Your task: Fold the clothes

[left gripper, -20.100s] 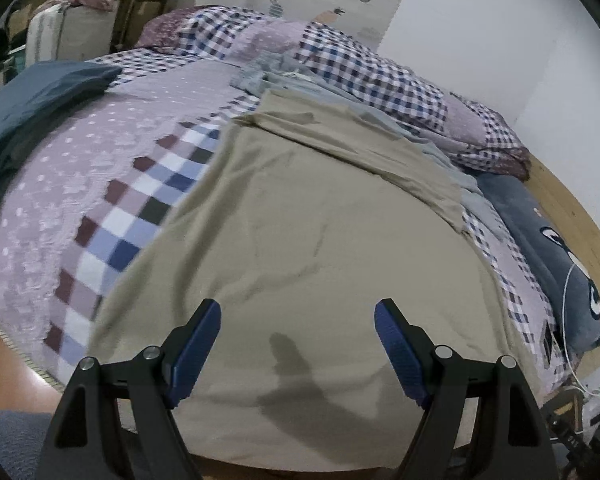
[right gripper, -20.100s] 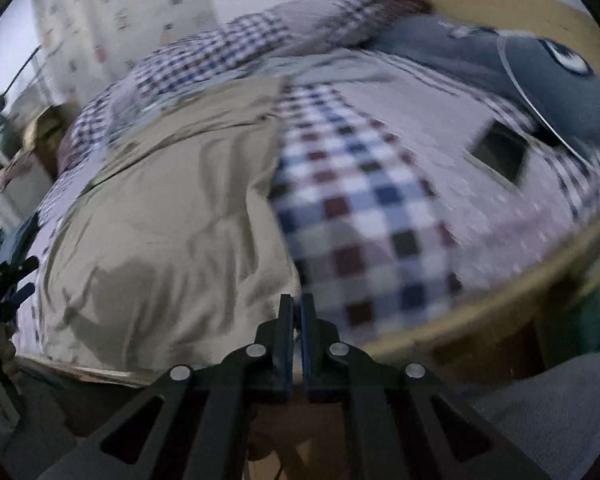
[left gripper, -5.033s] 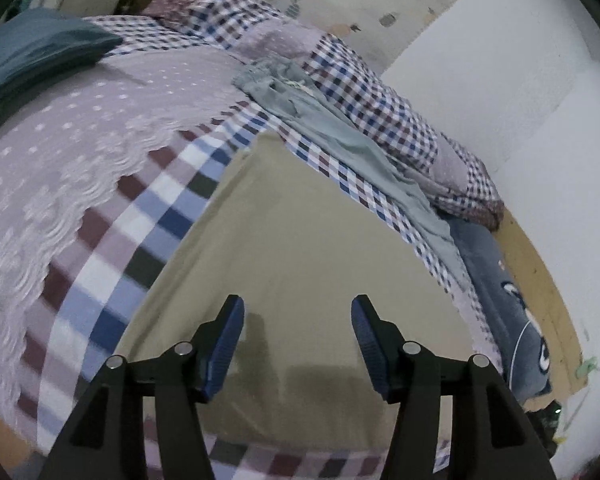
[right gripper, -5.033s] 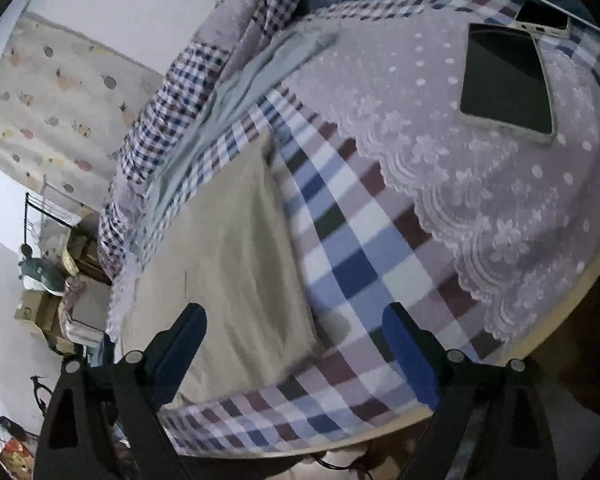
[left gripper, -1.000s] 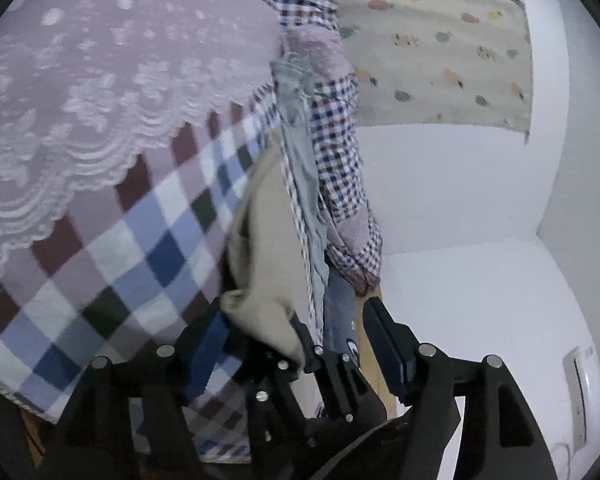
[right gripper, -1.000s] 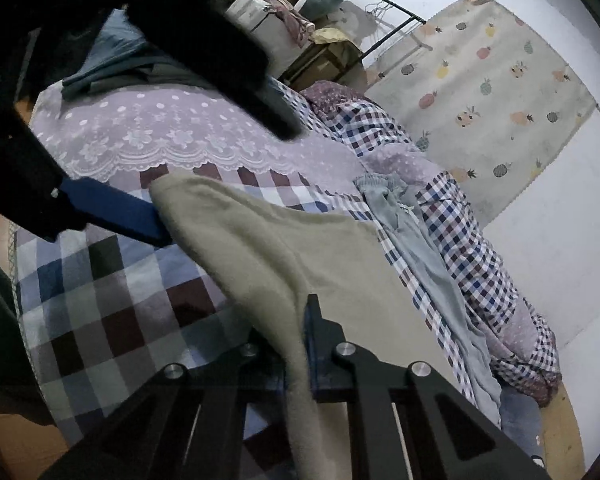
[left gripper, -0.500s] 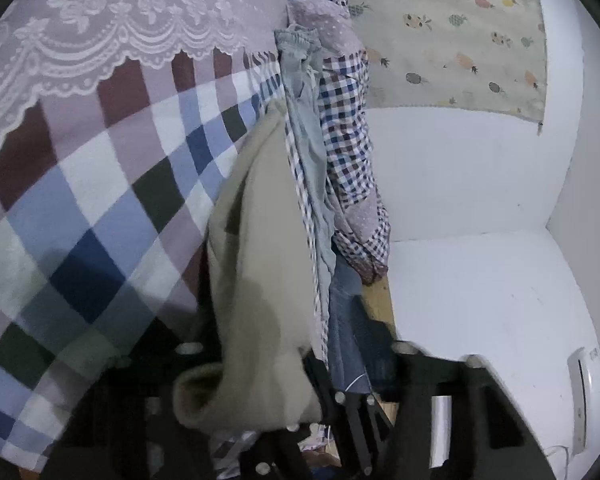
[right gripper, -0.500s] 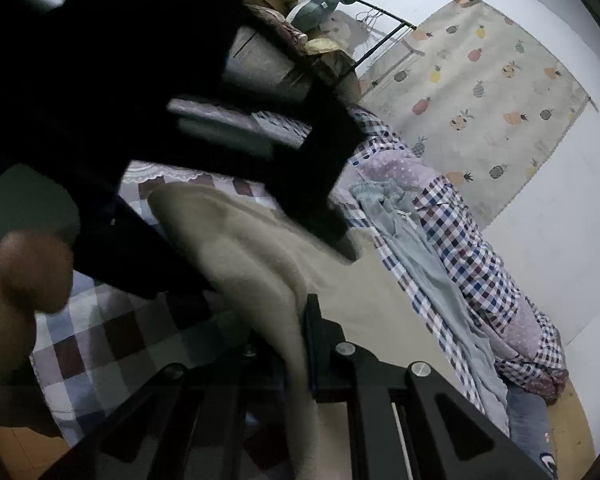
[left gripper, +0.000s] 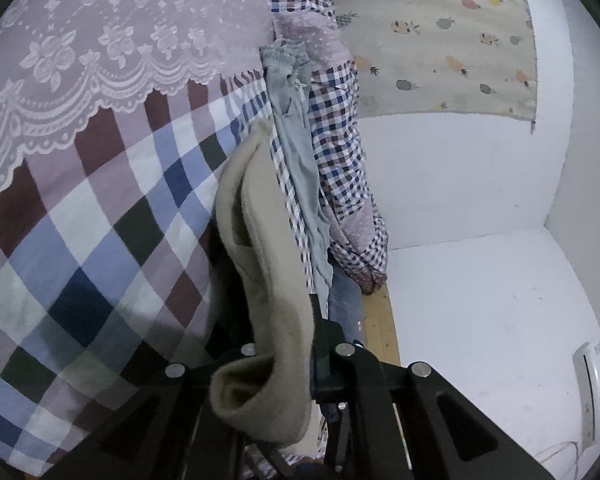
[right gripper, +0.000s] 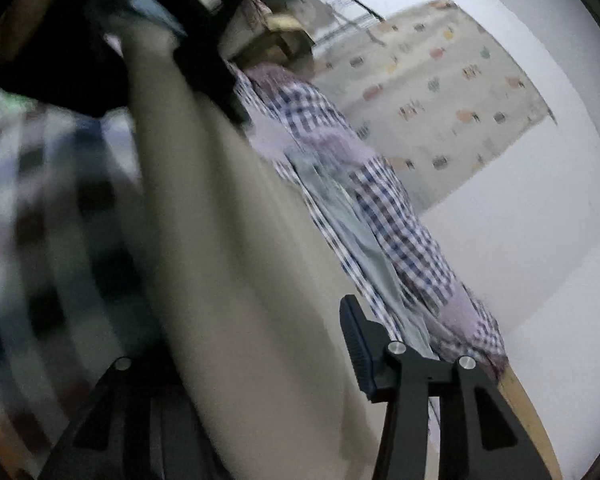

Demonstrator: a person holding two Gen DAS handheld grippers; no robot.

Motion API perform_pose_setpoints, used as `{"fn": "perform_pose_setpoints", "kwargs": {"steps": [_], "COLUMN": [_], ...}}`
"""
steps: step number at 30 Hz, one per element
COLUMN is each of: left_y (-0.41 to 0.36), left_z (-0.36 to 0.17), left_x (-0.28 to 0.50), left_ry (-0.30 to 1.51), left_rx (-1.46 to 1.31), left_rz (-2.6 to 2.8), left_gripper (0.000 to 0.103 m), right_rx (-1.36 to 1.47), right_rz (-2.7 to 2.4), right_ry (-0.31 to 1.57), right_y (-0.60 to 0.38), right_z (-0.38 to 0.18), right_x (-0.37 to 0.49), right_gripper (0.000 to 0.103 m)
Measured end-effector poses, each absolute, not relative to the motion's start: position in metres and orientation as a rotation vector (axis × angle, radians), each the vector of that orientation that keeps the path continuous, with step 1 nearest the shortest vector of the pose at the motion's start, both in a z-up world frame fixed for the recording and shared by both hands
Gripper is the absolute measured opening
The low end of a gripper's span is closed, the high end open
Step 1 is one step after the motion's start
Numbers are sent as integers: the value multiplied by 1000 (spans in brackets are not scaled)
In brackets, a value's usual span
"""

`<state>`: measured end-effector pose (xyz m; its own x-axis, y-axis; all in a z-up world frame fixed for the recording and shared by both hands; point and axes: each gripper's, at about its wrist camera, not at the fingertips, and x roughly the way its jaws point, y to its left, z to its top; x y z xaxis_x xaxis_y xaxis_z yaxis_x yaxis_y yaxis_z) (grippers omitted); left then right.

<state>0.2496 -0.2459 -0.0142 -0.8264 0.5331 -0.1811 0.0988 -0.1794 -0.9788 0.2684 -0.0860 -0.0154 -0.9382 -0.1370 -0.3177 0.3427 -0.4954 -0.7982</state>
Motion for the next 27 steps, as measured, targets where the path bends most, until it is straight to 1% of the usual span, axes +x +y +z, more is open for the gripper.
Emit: {"fn": "perform_pose_setpoints", "kwargs": {"steps": [6,10,15,18,20,23,26,27], "left_y": [-246,-248,-252,-251,-250,-249,-249,-249], "left_z": [-10,-10,-12,-14,-15,-17,-20,-20], "left_x": [245,246,249,251,251,252,253,253], "left_ry": [-1806,-1822,-1841,-1853,-1853,-1856,-1856,-1854], "left_rx": [-696,-678,-671,-667,-674,-687,-721,-734], "left_rz": [2076,2078,2080,2080,2087,2099,2124,2134], "left_gripper": [5,4,4,4,4,4,4,4], "right_rx": [428,480,589,670,654,610,583,578], "right_rz": [-2554,-2588,-2598,-2583,-2569,-2530,-2490,-2473], "right_ry": [1492,1556,1720,1785,1808,1858,1883,1888], "right_y": [3,64,147,178,182,181,176,176], "right_z": [-20,-20,-30,-37,-36,-38,-45,-46], "right_x": [252,241,222,217,220,226,234,236], "right_gripper": [51,56,58,58,58,54,46,41]}}
